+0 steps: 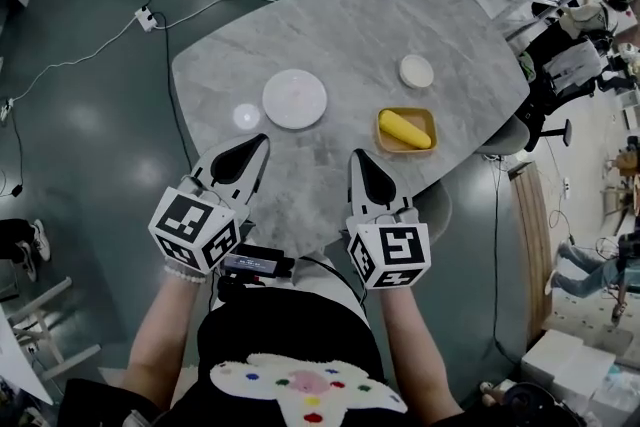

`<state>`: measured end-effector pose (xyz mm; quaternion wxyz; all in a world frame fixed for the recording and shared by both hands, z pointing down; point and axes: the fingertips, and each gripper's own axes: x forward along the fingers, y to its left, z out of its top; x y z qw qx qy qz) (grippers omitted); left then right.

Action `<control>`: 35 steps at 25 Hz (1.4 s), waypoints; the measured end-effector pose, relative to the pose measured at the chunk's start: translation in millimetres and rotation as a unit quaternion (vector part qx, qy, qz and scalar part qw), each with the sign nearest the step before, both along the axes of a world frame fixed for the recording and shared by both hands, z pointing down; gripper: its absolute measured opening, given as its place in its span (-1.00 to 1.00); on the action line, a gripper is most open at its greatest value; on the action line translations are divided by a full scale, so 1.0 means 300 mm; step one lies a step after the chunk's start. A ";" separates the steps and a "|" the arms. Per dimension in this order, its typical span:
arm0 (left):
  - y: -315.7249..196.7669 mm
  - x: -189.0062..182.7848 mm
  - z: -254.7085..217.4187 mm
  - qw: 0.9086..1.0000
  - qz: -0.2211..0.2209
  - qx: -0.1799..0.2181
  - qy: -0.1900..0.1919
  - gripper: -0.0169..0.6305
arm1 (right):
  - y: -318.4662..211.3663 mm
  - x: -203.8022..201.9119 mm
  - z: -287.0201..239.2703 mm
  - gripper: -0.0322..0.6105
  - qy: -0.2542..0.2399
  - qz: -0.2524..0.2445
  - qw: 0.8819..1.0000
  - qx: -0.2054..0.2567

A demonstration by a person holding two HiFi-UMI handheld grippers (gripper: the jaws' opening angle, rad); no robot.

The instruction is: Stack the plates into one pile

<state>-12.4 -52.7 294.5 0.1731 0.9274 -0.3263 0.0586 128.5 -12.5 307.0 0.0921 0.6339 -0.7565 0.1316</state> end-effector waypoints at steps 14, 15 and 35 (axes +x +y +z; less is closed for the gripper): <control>0.120 -0.052 -0.052 0.999 -0.016 0.031 -0.028 -0.91 | 0.155 0.032 -0.129 -0.89 0.003 0.005 0.999 0.037; 0.126 -0.050 -0.053 0.999 -0.014 0.034 -0.030 -0.91 | 0.161 0.035 -0.132 -0.89 0.001 0.005 0.999 0.039; 0.140 -0.050 -0.076 0.997 -0.003 0.059 -0.044 -0.91 | 0.162 -0.003 -0.150 -0.89 0.025 -0.004 0.998 0.053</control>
